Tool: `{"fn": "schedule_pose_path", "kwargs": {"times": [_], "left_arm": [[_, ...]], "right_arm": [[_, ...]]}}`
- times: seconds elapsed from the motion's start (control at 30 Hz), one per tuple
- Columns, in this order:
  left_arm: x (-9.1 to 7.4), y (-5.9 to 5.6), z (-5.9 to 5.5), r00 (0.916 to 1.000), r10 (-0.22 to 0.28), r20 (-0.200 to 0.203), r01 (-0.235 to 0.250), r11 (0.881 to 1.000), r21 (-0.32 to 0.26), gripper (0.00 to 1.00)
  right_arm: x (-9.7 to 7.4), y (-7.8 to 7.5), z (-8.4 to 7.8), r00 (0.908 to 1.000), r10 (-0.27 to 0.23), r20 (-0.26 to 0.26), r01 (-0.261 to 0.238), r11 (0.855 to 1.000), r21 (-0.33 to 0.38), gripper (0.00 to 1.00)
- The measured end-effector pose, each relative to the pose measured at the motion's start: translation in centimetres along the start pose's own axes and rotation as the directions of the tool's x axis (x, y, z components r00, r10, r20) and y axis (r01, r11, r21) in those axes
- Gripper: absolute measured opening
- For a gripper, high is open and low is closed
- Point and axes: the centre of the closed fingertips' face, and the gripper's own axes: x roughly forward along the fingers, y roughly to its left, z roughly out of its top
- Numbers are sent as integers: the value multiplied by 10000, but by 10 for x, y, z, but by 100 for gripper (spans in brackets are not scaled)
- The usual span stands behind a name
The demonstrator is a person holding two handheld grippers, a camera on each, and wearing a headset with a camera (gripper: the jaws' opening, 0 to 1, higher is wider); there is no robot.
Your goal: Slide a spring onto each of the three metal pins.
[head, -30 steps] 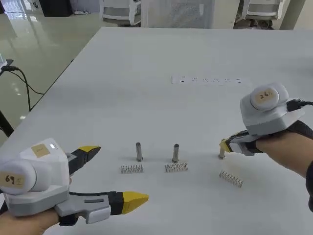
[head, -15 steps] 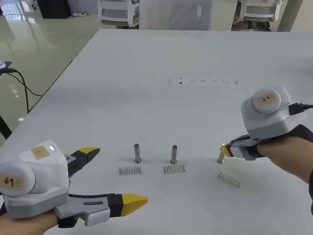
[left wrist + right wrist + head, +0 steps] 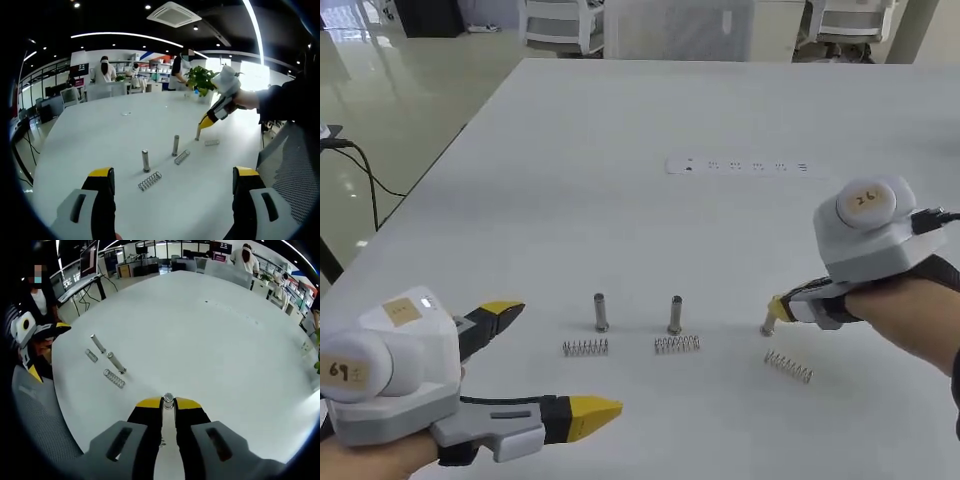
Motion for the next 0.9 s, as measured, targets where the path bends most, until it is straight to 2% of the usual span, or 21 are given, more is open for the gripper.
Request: {"fn": "schedule_pose_path", "kwargs": {"times": [0.6, 0.9], "left_arm": [[0, -1, 1, 10000, -18, 7, 18, 10000, 44, 97], [1, -1, 1, 10000, -44, 7, 44, 10000, 59, 97]], "right_arm": [[-3, 1, 6, 9995, 79, 315, -75, 9999, -116, 13], [-16, 2, 11, 9973, 118, 721, -97, 9995, -304, 18]]}}
